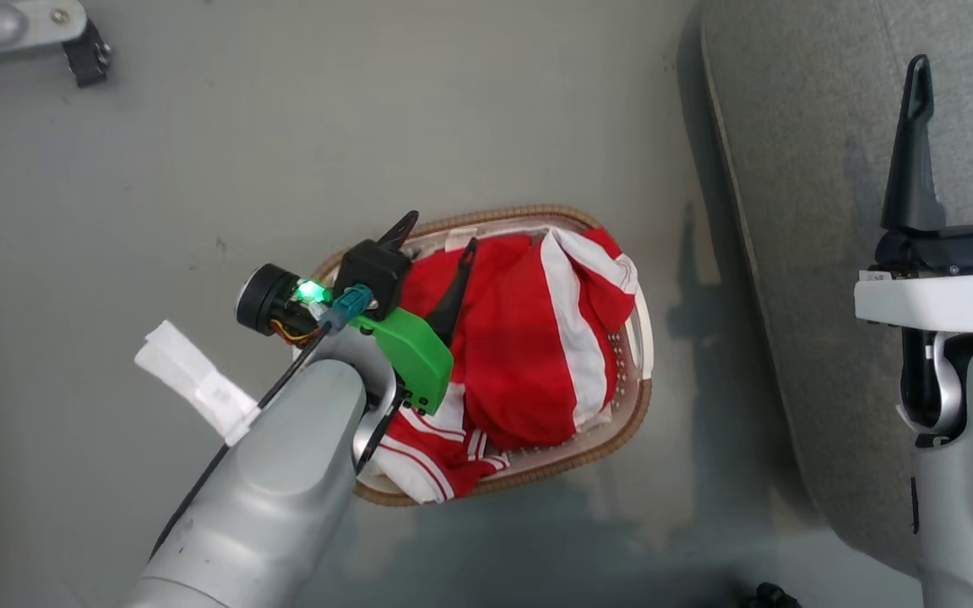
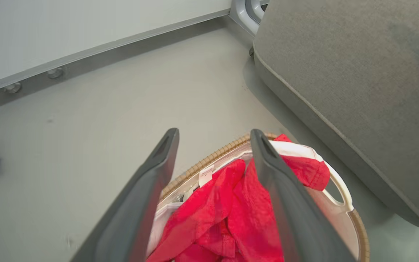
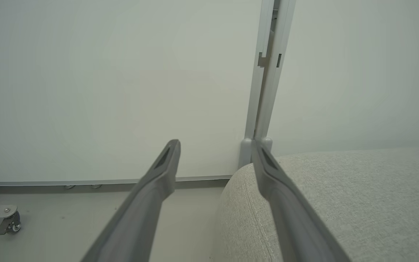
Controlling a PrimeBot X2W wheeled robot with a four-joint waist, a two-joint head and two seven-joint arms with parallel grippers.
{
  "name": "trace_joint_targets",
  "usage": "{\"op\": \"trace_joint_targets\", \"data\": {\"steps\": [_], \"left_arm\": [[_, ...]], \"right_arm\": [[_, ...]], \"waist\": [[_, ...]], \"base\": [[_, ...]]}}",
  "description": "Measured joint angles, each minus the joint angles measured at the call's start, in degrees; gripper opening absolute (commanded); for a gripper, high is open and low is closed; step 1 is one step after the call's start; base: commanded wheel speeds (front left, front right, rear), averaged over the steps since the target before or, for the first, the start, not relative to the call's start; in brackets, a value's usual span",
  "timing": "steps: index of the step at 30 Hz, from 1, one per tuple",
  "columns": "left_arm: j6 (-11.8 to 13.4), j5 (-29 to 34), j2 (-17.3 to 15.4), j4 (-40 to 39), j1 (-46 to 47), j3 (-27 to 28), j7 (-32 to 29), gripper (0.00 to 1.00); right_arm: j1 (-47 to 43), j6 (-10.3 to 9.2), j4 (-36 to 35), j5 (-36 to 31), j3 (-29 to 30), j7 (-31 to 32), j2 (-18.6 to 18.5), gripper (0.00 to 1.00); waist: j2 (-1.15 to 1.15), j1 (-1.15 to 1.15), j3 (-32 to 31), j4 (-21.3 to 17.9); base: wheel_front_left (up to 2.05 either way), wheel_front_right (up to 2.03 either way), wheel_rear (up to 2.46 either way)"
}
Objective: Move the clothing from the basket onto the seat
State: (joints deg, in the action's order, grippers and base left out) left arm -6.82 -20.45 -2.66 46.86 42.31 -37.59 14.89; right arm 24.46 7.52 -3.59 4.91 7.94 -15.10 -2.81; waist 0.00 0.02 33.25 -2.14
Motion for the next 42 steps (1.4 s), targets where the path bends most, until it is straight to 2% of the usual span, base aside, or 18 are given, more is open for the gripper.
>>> {"op": "trace_joint_targets", "data": {"steps": [6, 12, 18, 29, 30, 31, 32, 33, 34, 35, 42], "left_arm": [[-0.2, -3.3, 0.0, 3.2, 5.5, -9.0, -1.1, 1.00], [-0.2, -5.9, 0.0, 5.1, 10.9, -14.2, -3.0, 1.00], [0.2, -9.0, 0.0, 6.1, 14.3, -17.9, -6.0, 1.00], [1.5, -12.6, 0.0, 9.1, 18.1, -21.6, -5.8, 1.00], [1.5, -13.0, 0.0, 9.1, 18.3, -22.0, -5.8, 0.84], [1.5, -13.4, 0.0, 8.9, 18.3, -22.4, -5.8, 0.50], [1.5, -13.9, 0.0, 8.5, 18.3, -22.9, -5.7, 0.40], [1.5, -14.6, 0.0, 8.0, 18.3, -23.3, -5.4, 0.20], [1.5, -15.0, 0.0, 7.6, 18.3, -23.5, -4.9, 0.13], [1.6, -15.6, 0.0, 7.1, 18.3, -23.6, -4.5, 0.00], [2.6, -18.7, 0.0, 4.5, 15.6, -26.5, -2.5, 0.00]], "right_arm": [[1.9, -0.01, -1.4, 1.4, 0.3, 0.0, 0.0, 1.00], [3.9, -0.01, -2.6, 3.4, -0.7, 0.0, 0.0, 1.00], [5.2, -0.01, -3.7, 4.9, -1.4, 0.0, 0.0, 1.00], [5.8, -0.01, -4.2, 6.4, -1.7, 0.0, 0.0, 1.00], [5.8, 0.00, -4.2, 6.5, -1.7, 0.0, 0.0, 1.00], [5.8, -0.01, -4.1, 6.5, -1.7, 0.0, 0.0, 1.00], [5.8, -0.01, -4.1, 6.5, -1.7, 0.0, 0.0, 1.00], [5.8, 0.00, -4.0, 6.5, -1.7, 0.0, 0.0, 1.00], [5.8, 0.00, -3.9, 6.5, -1.7, 0.0, 0.0, 1.00], [5.8, 0.00, -3.8, 6.4, -1.7, 0.0, 0.0, 1.00], [5.4, 0.00, -2.8, 5.4, -2.1, 0.0, 0.0, 1.00]], "waist": [[0.00, 0.00, 7.4, -1.6], [0.00, -0.01, 13.4, -3.8], [0.00, -0.01, 17.4, -6.6], [0.00, -0.01, 21.5, -10.4], [0.00, -0.01, 21.6, -10.5], [0.00, -0.01, 21.7, -10.6], [0.00, -0.01, 21.7, -10.6], [0.00, -0.01, 21.7, -10.6], [0.00, -0.01, 21.6, -10.5], [0.00, -0.01, 21.4, -10.4], [0.00, -0.02, 19.1, -9.1]], "base": [[0.00, 0.00, 0.00], [0.00, 0.00, 0.00], [0.00, 0.00, 0.00], [0.00, 0.00, 0.00], [0.00, 0.00, 0.00], [0.00, 0.00, 0.00], [0.00, 0.00, 0.00], [0.00, 0.00, 0.00], [0.00, 0.00, 0.00], [0.00, 0.00, 0.00], [0.00, 0.00, 0.00]]}}
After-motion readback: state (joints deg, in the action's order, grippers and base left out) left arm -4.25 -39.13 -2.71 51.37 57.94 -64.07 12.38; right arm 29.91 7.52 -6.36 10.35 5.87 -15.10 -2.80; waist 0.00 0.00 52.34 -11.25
